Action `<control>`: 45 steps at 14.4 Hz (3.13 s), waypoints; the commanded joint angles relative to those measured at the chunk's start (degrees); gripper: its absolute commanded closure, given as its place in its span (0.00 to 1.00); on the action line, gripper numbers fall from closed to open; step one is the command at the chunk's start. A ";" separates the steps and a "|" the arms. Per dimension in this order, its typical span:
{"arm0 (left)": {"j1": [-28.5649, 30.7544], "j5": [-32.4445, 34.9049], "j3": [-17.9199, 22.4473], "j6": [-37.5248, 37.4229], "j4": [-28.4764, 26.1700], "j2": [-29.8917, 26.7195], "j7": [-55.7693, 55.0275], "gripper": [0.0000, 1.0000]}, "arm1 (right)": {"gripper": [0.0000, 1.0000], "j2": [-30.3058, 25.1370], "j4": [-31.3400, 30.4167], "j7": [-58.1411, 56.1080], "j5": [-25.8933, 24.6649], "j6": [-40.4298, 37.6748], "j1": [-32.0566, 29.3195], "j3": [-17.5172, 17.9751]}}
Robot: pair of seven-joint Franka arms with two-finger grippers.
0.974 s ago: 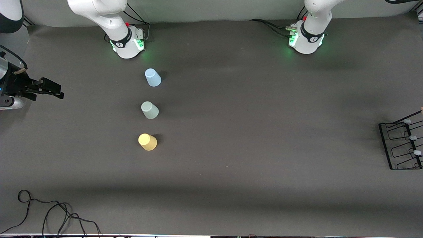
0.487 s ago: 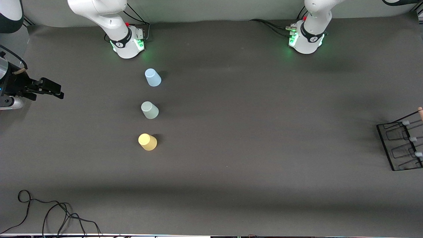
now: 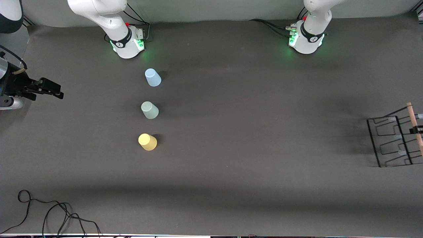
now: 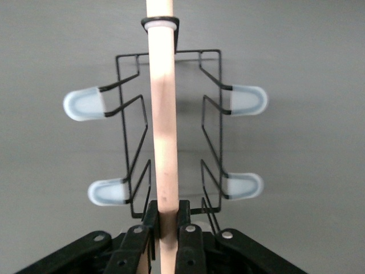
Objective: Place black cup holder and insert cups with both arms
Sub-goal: 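Carry the black wire holder with the left gripper toward the cups, then lower the holder and open the left gripper while the right gripper reaches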
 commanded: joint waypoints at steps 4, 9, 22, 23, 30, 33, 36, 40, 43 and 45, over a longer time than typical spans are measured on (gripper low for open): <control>-11.93 -2.58 0.69 -6.17 -6.97 -7.10 -1.67 1.00 | 0.00 0.36 0.99 0.96 -0.45 -0.98 0.36 -0.18; -24.41 -7.34 -0.01 -7.75 -7.94 -9.40 -18.33 1.00 | 0.00 0.36 1.08 1.39 -0.54 -1.07 0.36 -0.27; -52.91 -12.53 -0.72 8.84 -6.80 -2.99 -49.03 1.00 | 0.00 -0.69 -0.93 1.66 -0.27 -4.50 0.44 -0.71; -54.92 -12.70 -0.72 9.99 -6.80 -2.72 -50.09 1.00 | 0.00 -0.86 -2.16 1.66 0.25 -4.50 0.44 -0.71; -59.33 -9.45 -0.72 17.72 -7.15 2.28 -56.17 1.00 | 0.00 -1.22 -12.09 13.59 5.62 3.04 5.97 -0.54; -59.95 -9.54 -0.72 19.75 -7.06 3.61 -56.78 1.00 | 0.00 -1.22 -17.18 20.54 5.62 9.71 10.45 -0.54; -59.60 -10.42 -0.72 19.76 -6.71 3.61 -60.36 0.86 | 0.00 -0.52 -22.98 27.83 5.62 17.63 15.29 -0.54; -59.60 -9.45 -0.72 18.54 -6.19 3.43 -64.08 0.09 | 0.00 -0.43 -29.67 28.82 5.62 25.54 17.23 -0.54; -59.07 -9.54 -0.19 14.85 -3.83 1.94 -63.81 0.00 | 0.00 -0.17 -34.50 28.82 5.62 31.95 18.02 -0.54; -55.57 -10.42 -0.28 9.24 0.99 1.15 -63.81 0.00 | 0.00 0.54 -37.31 28.91 5.62 36.00 18.72 -0.54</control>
